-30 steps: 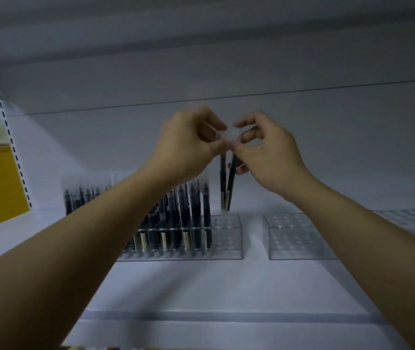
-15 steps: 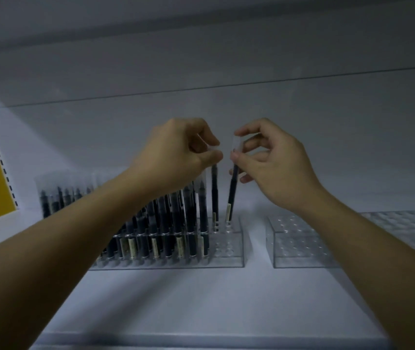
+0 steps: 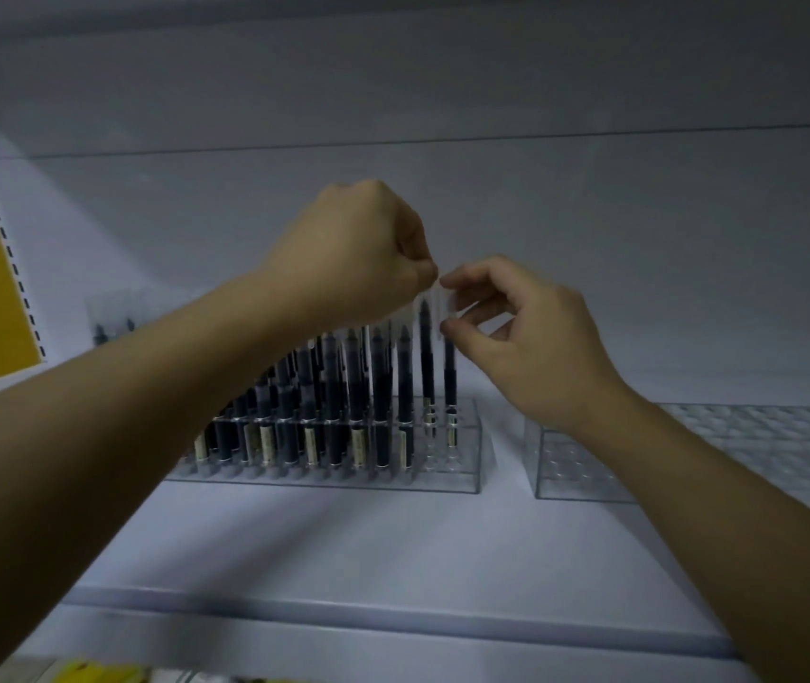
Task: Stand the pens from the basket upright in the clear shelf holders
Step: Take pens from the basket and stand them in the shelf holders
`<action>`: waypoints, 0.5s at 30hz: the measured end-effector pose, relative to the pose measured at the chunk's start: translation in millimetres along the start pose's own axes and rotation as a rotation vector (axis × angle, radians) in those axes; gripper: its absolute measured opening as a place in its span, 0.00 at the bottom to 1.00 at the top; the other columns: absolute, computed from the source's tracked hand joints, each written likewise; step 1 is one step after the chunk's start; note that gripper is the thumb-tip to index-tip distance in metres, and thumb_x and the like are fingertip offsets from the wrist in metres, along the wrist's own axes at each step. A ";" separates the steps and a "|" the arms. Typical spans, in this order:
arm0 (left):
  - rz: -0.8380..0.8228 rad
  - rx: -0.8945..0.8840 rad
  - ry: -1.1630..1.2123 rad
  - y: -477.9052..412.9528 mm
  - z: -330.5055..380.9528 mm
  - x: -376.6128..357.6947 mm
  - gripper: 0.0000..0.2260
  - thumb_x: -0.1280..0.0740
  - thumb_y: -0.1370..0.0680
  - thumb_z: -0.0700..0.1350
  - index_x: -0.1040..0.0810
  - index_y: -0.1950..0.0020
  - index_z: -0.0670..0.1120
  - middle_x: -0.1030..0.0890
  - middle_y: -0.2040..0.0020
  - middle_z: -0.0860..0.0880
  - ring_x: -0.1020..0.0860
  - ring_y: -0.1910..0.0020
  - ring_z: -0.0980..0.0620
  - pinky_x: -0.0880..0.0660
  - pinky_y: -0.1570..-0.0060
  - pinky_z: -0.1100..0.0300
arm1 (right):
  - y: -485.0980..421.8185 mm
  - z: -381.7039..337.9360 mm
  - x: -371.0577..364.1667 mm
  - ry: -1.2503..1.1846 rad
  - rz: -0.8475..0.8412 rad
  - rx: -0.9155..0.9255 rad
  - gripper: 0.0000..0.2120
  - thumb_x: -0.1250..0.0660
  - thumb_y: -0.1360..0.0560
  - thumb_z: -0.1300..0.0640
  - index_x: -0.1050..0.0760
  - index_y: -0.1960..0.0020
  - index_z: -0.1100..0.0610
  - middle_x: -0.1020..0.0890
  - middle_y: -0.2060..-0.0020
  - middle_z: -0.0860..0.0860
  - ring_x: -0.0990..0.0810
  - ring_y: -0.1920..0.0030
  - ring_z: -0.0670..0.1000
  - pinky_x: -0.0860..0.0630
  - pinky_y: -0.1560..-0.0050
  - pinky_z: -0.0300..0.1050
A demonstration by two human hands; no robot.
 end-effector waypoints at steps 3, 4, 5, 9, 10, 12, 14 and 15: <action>-0.126 0.046 0.030 -6.1 -3.5 -15.5 0.05 0.32 0.22 0.48 0.18 0.54 0.48 0.19 0.60 0.55 0.23 0.61 0.61 0.28 0.62 0.69 | 0.9 5.2 2.1 0.011 0.015 -0.018 0.12 0.28 0.27 0.57 0.25 0.46 0.47 0.20 0.57 0.40 0.21 0.57 0.38 0.24 0.57 0.29; -0.144 0.037 0.022 -6.1 -1.8 -17.8 0.06 0.33 0.22 0.48 0.18 0.53 0.48 0.18 0.57 0.53 0.22 0.59 0.59 0.28 0.61 0.69 | 1.1 5.9 3.2 0.015 0.021 -0.019 0.12 0.28 0.27 0.57 0.25 0.47 0.47 0.20 0.57 0.40 0.21 0.57 0.38 0.24 0.57 0.29; -0.156 0.016 -0.002 -4.7 1.3 -18.7 0.07 0.34 0.21 0.48 0.18 0.51 0.48 0.17 0.54 0.52 0.21 0.58 0.58 0.29 0.61 0.70 | 1.5 6.1 3.9 0.015 0.023 -0.016 0.11 0.28 0.26 0.57 0.26 0.47 0.47 0.20 0.58 0.40 0.21 0.57 0.38 0.24 0.57 0.30; -0.145 -0.091 -0.109 8.4 12.9 -12.1 0.11 0.35 0.21 0.51 0.19 0.43 0.49 0.17 0.45 0.52 0.22 0.50 0.56 0.32 0.56 0.68 | 2.6 5.0 3.1 0.004 0.019 -0.001 0.10 0.29 0.26 0.57 0.25 0.46 0.48 0.20 0.58 0.40 0.21 0.56 0.38 0.22 0.58 0.32; -0.148 -0.102 -0.125 11.9 13.1 -11.2 0.13 0.36 0.21 0.52 0.20 0.40 0.50 0.19 0.42 0.52 0.23 0.47 0.56 0.32 0.50 0.65 | 2.5 4.7 3.6 0.008 0.023 0.002 0.10 0.29 0.26 0.57 0.25 0.46 0.49 0.20 0.57 0.40 0.21 0.56 0.39 0.22 0.58 0.34; -0.173 -0.109 -0.169 18.5 10.8 -13.8 0.18 0.36 0.22 0.55 0.24 0.34 0.51 0.22 0.35 0.53 0.26 0.38 0.53 0.32 0.36 0.56 | 3.0 4.1 4.2 0.030 0.026 0.006 0.11 0.30 0.26 0.58 0.24 0.45 0.50 0.20 0.56 0.41 0.21 0.55 0.40 0.20 0.57 0.38; -0.194 -0.129 -0.240 24.3 10.3 -17.7 0.21 0.37 0.22 0.57 0.28 0.30 0.53 0.27 0.31 0.53 0.31 0.31 0.52 0.42 0.27 0.45 | 4.5 2.6 2.3 0.060 0.016 0.005 0.13 0.30 0.27 0.58 0.24 0.43 0.50 0.20 0.54 0.44 0.21 0.53 0.42 0.19 0.54 0.43; -0.200 -0.141 -0.271 27.2 11.3 -19.2 0.23 0.38 0.22 0.58 0.31 0.28 0.54 0.29 0.29 0.53 0.35 0.28 0.52 0.47 0.25 0.42 | 5.5 0.8 2.3 0.075 0.012 0.005 0.15 0.30 0.27 0.58 0.25 0.41 0.50 0.21 0.52 0.45 0.21 0.52 0.43 0.20 0.52 0.45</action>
Point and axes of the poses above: each hand's wrist, its own y-axis away from the middle knuckle, its own x-axis out of the back of the hand, z = x × y, the point moved 10 cm from there along -y, towards the middle knuckle
